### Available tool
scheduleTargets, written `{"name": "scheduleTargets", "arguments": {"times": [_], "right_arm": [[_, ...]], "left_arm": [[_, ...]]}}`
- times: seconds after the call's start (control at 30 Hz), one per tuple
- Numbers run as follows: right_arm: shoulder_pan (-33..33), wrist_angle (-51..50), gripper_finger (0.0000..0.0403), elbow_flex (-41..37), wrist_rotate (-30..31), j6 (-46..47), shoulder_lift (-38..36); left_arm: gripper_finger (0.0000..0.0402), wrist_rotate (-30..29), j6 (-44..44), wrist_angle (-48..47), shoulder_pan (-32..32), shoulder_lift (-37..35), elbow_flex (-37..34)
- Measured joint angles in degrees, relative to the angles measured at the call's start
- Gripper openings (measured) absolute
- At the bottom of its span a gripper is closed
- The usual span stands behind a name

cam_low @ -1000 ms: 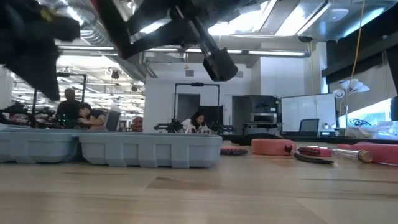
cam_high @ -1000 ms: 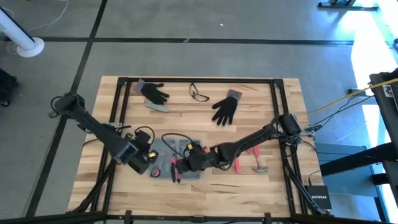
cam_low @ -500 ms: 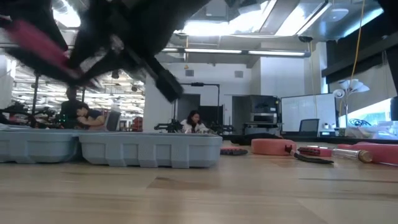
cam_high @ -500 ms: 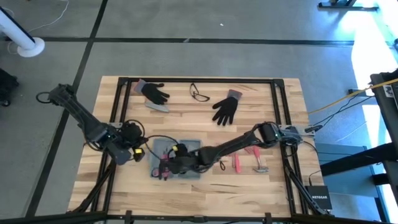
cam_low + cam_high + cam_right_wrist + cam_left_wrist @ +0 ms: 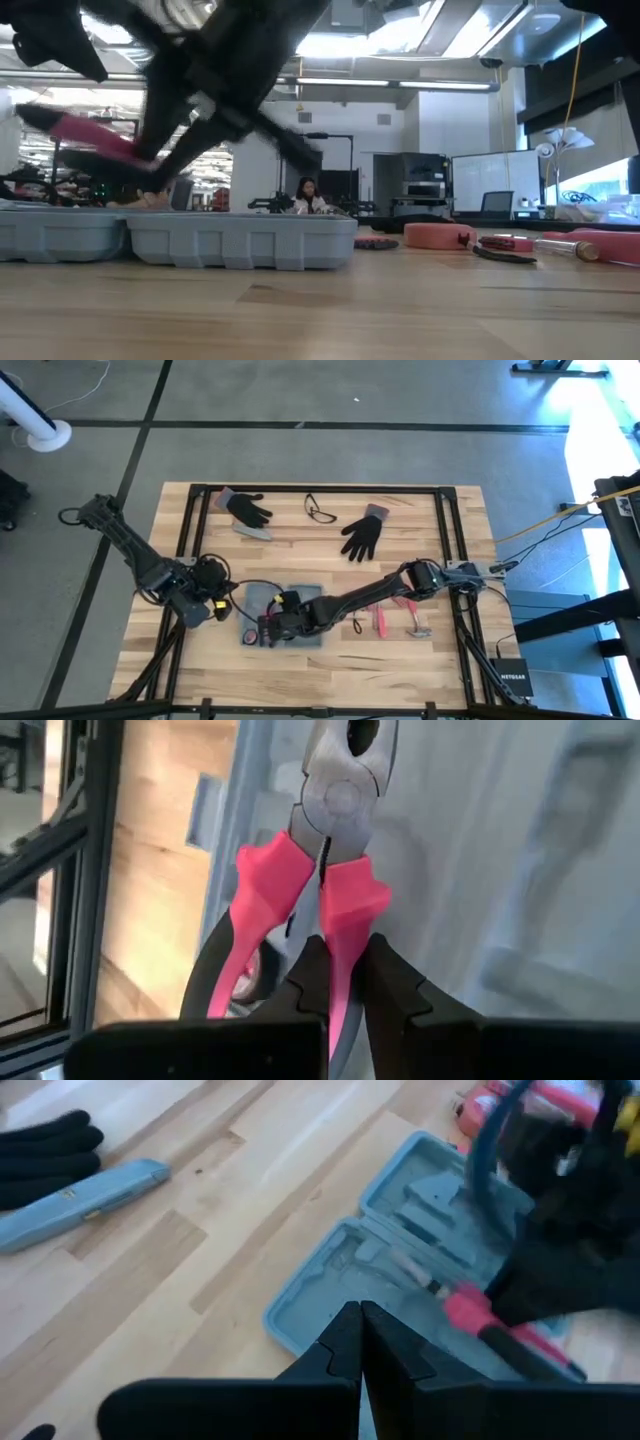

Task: Prefit tool cases

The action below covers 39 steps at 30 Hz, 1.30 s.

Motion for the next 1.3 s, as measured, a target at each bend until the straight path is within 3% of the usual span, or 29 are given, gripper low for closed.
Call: {"name": "scheduleTargets", "arguments": {"times": [0.5,0.73,0.93,1.3], "right_arm": [[-0.74,-0.67,0.0027,0.16,-5.18,-2.29,2.37],[-0.74,0.06,0.0107,0.16,-4.63,-2.57,2.34],[-0.74,-0.32,0.0125,0.39,-5.81,-3.7,2.26],[-1.54,-20.98,0.0126,11.58,-4.45,-13.26,2.34]], "left_arm": [[0.0,-0.8,0.16,-0.23,0.09,0.07,-0.01],[0.0,-0.77,0.16,-0.37,0.07,0.15,-0.02],[0.0,-0.8,0.43,-0.45,0.07,0.15,-0.02],[0.0,-0.77,-0.18,-1.87,-3.35,0.24,-0.02]]}}
